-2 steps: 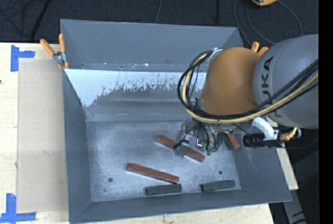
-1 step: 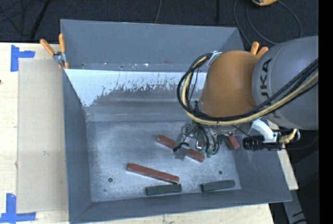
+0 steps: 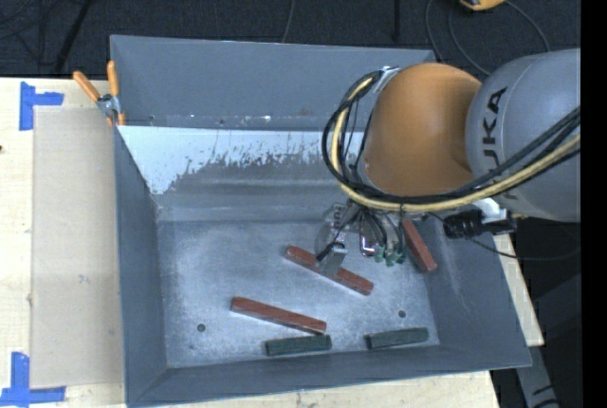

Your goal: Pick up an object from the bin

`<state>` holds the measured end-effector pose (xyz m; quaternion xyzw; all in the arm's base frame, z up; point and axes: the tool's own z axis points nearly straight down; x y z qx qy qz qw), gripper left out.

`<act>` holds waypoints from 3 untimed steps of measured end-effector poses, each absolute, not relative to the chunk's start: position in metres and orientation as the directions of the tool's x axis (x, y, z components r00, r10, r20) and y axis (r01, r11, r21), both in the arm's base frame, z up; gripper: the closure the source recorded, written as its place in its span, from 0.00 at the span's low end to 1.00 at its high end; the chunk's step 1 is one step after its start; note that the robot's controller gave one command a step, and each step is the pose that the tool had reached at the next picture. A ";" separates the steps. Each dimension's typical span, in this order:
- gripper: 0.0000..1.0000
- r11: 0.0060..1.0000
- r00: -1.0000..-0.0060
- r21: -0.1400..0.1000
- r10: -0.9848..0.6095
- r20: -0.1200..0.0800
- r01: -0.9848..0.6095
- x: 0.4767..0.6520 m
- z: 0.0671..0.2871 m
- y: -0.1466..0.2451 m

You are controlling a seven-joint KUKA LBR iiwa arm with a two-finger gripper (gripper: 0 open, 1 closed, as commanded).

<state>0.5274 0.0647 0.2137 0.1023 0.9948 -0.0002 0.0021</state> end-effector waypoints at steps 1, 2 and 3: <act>0.00 0.993 -0.993 -0.001 0.117 0.007 0.117 0.485 0.136 0.047; 0.00 0.993 -0.993 0.000 0.117 0.003 0.117 0.487 0.137 0.047; 0.00 0.994 -0.994 0.001 0.114 -0.004 0.114 0.485 0.104 0.057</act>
Offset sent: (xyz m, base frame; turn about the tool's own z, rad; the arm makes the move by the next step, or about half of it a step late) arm 0.0000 0.0000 0.0000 0.0000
